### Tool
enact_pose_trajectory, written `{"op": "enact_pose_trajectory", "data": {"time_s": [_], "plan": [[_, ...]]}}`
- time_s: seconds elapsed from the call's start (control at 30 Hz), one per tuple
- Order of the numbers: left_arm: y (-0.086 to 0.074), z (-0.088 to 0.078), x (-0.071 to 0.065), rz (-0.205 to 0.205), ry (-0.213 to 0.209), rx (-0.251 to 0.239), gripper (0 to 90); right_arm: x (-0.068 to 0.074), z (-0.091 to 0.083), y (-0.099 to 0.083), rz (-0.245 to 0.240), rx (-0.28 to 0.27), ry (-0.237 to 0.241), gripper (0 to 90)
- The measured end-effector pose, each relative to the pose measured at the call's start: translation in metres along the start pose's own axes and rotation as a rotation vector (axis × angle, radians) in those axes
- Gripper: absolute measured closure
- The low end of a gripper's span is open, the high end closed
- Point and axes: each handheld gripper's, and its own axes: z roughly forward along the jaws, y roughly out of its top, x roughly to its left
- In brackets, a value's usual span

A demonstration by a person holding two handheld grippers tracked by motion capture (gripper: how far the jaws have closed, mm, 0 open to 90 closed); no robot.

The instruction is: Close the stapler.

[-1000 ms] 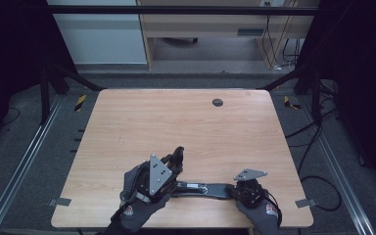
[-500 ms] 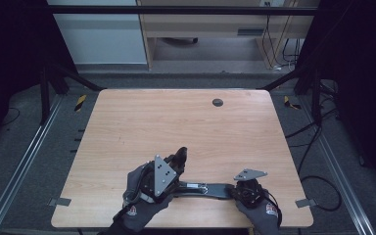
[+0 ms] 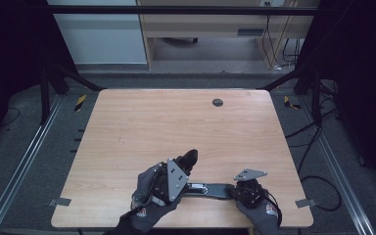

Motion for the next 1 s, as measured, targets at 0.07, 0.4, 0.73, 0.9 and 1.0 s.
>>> {"op": "enact_pose_trajectory", "data": {"time_s": [0.07, 0.4, 0.73, 0.9, 1.0], "plan": [[0.000, 0.001, -0.002, 0.009, 0.003, 0.001, 58.3, 0.000, 0.000, 0.000, 0.001, 0.000, 0.000, 90.0], [0.001, 0.004, -0.008, 0.040, 0.014, 0.002, 58.4, 0.000, 0.000, 0.000, 0.003, 0.002, -0.001, 90.0], [0.002, 0.006, -0.013, 0.060, 0.024, 0.002, 58.6, 0.000, 0.000, 0.000, -0.002, 0.001, 0.000, 90.0], [0.002, 0.008, -0.017, 0.073, 0.030, 0.004, 58.5, 0.000, 0.000, 0.000, -0.001, 0.001, 0.001, 90.0], [0.003, 0.009, -0.018, 0.081, 0.033, 0.006, 58.5, 0.000, 0.000, 0.000, 0.000, -0.001, 0.000, 90.0]]}}
